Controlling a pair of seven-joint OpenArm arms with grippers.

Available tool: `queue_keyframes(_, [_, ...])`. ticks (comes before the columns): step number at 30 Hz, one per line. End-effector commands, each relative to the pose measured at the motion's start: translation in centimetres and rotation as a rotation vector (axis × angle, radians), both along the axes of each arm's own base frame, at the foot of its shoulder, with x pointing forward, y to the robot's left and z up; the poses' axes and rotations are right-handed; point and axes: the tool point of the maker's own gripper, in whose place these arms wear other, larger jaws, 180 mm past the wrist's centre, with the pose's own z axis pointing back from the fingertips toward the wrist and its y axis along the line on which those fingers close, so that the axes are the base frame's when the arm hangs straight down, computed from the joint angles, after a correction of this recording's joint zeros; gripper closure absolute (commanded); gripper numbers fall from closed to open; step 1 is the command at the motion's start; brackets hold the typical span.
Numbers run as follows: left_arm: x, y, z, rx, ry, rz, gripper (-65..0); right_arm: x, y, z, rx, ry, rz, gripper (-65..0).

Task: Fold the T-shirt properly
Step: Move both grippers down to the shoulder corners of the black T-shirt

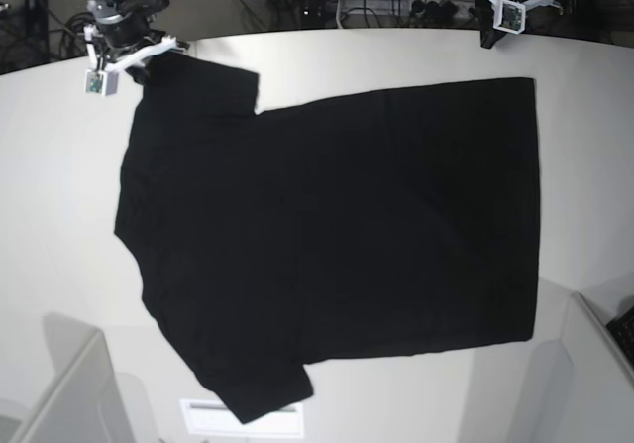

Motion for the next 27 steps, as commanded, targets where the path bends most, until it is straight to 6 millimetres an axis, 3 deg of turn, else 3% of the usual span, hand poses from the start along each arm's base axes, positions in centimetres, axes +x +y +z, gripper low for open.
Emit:
queue_keyframes(1, [0.2, 1.4, 1.0, 0.001, -0.03, 0.047, 0.0, 0.9, -0.2, 1.1, 0.005, -0.043, 0.026, -18.8])
queue_keyframes(2, [0.3, 2.2, 1.3, -0.022, -0.042, 0.094, -2.1, 1.2, 0.1, 1.2, 0.032, -0.049, 0.034, -24.9])
queue_keyframes(3, [0.7, 3.4, 1.8, -0.049, -0.065, 0.149, -8.7, 1.6, -0.1, 1.5, 0.053, -0.057, 0.023, -29.9])
queue_keyframes(5, [1.5, 5.9, 2.9, -0.091, -0.12, 0.257, -20.2, 2.3, -1.0, 2.1, 0.084, -0.081, -0.013, -30.9])
queue_keyframes(7, [1.7, 7.6, 3.6, -0.125, -0.15, 0.303, -27.8, 2.8, -1.7, 2.6, 0.097, -0.089, -0.03, -29.9])
queue_keyframes(9, [2.1, 8.0, 4.5, -0.169, -0.181, 0.284, -34.1, 3.2, -2.5, 2.7, 0.094, -0.081, -0.045, -29.9])
queue_keyframes(12, [2.9, 7.1, 5.2, -0.247, -0.206, 0.21, -41.8, 3.2, -3.7, 1.6, 0.109, -0.038, -0.082, -29.9])
queue_keyframes(15, [3.1, 7.5, 4.6, -0.26, -0.156, 0.188, -41.8, 3.0, -4.6, 0.6, 0.122, -0.006, -0.117, -29.9])
queue_keyframes(18, [2.9, 9.4, 3.9, -0.284, -0.111, 0.221, -41.8, 2.1, -5.3, -1.2, 0.141, 0.042, -0.151, -29.9])
queue_keyframes(23, [2.0, 12.8, 3.6, -0.338, -0.095, 0.284, -41.8, 0.6, -5.4, -3.9, 0.173, 0.121, -0.169, -29.9])
queue_keyframes(27, [1.3, 14.2, 3.4, -0.325, -0.055, 0.277, -41.6, -0.1, -5.1, -4.7, 0.188, 0.147, -0.168, -29.9])
